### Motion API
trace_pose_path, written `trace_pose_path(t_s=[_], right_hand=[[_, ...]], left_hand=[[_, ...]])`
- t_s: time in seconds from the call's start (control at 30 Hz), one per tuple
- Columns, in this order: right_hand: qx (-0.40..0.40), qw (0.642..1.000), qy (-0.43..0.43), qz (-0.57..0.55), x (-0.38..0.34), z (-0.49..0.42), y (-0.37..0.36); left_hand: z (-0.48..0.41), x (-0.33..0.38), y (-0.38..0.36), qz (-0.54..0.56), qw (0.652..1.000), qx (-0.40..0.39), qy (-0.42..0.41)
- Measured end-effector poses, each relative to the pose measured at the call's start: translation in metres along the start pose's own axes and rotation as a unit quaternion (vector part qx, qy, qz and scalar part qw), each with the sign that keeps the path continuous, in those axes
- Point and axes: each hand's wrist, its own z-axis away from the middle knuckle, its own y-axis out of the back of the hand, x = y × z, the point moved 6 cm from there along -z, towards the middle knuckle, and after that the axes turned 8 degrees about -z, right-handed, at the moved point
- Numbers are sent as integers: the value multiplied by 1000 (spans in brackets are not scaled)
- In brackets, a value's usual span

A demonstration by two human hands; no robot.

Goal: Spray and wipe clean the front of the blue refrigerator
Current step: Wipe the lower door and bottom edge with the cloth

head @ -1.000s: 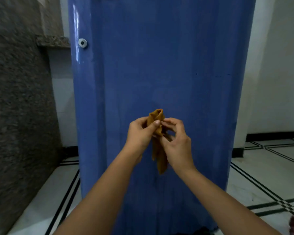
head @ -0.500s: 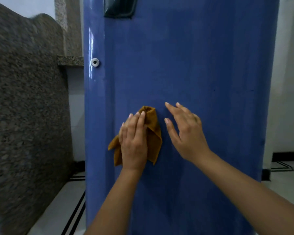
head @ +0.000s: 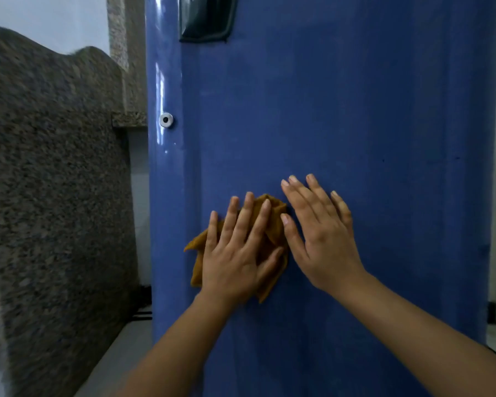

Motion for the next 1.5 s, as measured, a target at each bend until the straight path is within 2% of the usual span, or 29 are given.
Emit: trace_pose_path(t_s=[0.07, 0.13, 0.17, 0.2, 0.27, 0.3, 0.4, 0.43, 0.57, 0.67, 0.77, 0.87, 1.0, 1.1, 1.23, 1.37, 1.5], right_hand=[[-3, 1000, -1, -5, -8, -10, -4], [-11, 1000, -4, -11, -15, -15, -10], [-15, 1000, 2, -8, -20, -20, -12], [-22, 1000, 9, -2, -21, -22, -13], [-31, 999, 26, 16, -23, -34, -13], [-32, 999, 32, 23, -23, -42, -13], [-53, 997, 46, 43, -33, -64, -22], [-61, 996, 52, 50, -35, -63, -26], [-83, 991, 87, 64, -63, -78, -46], [-93, 993, 65, 38, -75, -111, -53], [-107, 992, 64, 23, -81, -134, -59], [-94, 991, 79, 45, -79, -137, -62], [-73, 987, 106, 98, -74, -134, -61], [-73, 984, 118, 111, -73, -145, -56], [-86, 988, 88, 94, -71, -163, -48], [-84, 987, 84, 107, -70, -160, -49], [-79, 989, 53, 113, -73, -155, -52]], left_hand=[[-19, -19, 3, -7, 997, -1, 70], [-27, -35, 6, 27, 974, -18, 223], [-25, -39, 6, 33, 963, -22, 265], [-21, -39, 5, 34, 964, -32, 261], [-25, -44, 4, 13, 984, -46, 174], [-33, -55, 4, 8, 986, -44, 158], [-57, -101, 12, 69, 950, -15, 304], [-57, -101, 12, 86, 941, -15, 327], [-55, -101, 13, 118, 945, -20, 304], [-94, -135, 12, 175, 919, 10, 353], [-139, -162, 13, 234, 923, 25, 304], [-148, -169, 9, 273, 925, 43, 263], [-120, -162, 7, 272, 933, 48, 231], [-136, -168, 5, 263, 935, 27, 235], [-182, -177, 13, 276, 927, 28, 253], [-143, -168, 12, 287, 930, 51, 225], [-123, -162, 7, 285, 931, 17, 227]])
